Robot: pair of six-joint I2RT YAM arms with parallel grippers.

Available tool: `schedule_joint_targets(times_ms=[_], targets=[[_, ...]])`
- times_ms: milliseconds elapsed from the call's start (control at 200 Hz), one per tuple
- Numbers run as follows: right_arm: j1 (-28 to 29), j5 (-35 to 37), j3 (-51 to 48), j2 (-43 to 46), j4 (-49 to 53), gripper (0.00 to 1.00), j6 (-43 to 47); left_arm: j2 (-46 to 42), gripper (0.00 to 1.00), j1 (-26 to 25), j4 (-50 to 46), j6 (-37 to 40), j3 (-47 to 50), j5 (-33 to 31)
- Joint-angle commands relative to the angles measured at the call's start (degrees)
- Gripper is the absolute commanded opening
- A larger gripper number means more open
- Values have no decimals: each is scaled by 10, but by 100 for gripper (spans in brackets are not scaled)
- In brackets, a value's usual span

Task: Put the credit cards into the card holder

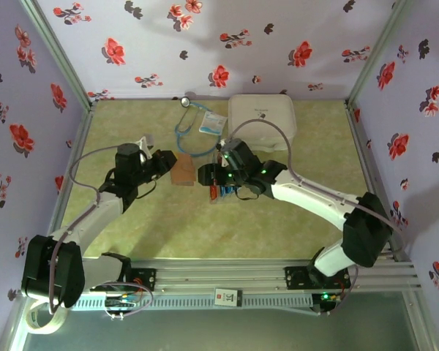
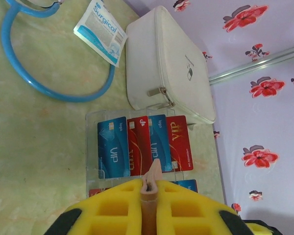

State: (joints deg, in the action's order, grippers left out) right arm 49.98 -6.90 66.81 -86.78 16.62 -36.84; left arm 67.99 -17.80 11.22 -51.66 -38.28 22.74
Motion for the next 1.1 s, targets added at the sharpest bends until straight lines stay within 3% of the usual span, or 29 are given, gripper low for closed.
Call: schedule_joint_targets(times_ms=[0,480,655,900,1095], targets=[[17,37,39,-22,6,76,23,-8,0,-9,3,13,3,10],[40,68,116,-112,-6,75,33,-7,0,-28,28,-13,9,10],[40,114,115,-130,14,68,37,-6,0,-31,32,-16,8,8],[26,229,49,-80,81,53,13,-9,0,-32,32,-17,9,8],[5,206,-14,16,77,51,-5,-8,0,-32,31,-15,8,6]])
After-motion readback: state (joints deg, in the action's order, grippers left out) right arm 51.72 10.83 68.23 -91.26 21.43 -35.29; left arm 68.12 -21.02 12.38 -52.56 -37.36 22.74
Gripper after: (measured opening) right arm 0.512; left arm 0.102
